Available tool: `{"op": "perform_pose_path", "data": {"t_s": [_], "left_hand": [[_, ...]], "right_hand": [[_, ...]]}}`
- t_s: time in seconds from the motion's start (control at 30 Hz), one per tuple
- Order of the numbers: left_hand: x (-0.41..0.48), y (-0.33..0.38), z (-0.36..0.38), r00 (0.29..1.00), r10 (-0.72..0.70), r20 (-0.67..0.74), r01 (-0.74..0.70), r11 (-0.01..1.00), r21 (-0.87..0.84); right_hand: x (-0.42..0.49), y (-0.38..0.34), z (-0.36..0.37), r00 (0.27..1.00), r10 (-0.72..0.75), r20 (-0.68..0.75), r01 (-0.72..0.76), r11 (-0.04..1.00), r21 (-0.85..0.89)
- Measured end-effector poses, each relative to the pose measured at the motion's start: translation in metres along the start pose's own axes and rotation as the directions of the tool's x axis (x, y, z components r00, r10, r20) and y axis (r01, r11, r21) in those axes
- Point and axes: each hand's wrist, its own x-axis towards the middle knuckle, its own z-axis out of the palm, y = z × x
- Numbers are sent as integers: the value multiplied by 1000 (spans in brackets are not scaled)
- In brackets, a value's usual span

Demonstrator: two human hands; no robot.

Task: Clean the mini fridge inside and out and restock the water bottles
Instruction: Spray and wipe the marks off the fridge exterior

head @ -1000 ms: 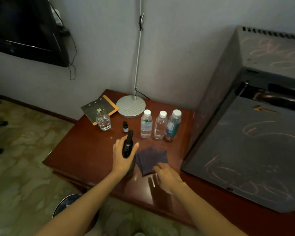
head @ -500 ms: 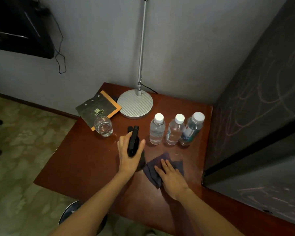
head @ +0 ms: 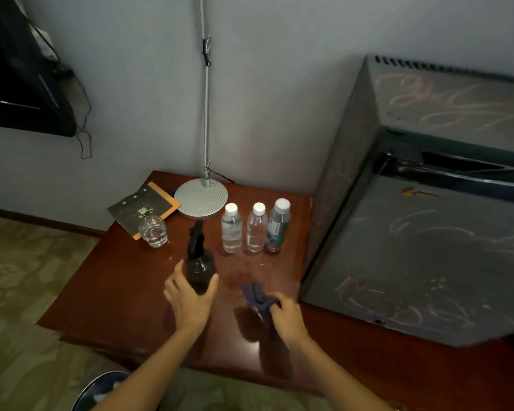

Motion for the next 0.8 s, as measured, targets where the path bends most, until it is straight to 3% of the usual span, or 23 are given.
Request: {"op": "perform_pose_path", "data": {"t_s": [0.1, 0.23, 0.4, 0.57, 0.7, 0.8], "left_hand": [[-47, 18, -5, 998, 58, 26, -58, 998, 0], [-90, 61, -12, 958, 259, 120, -260, 966, -10], [-132, 128, -25, 823, 553, 128, -545, 833, -93], [-152, 198, -40, 687, 719, 102, -707, 694, -133], [-152, 249, -52, 654, 754, 60, -743, 655, -140], [-143, 284, -57, 608, 794, 30, -783, 605, -143]], "right_hand": [[-42, 11, -26, 997, 61, -37, -54, 983, 173], [-98, 26, -63, 991, 112, -73, -71, 903, 424], [-144, 41, -103, 967, 209, -143, -82, 791, 606], [-176, 43, -153, 927, 214, -307, 65, 716, 695], [-184, 47, -202, 812, 300, -501, 179, 688, 703], [-189, 45, -245, 619, 397, -677, 244, 723, 647]]}}
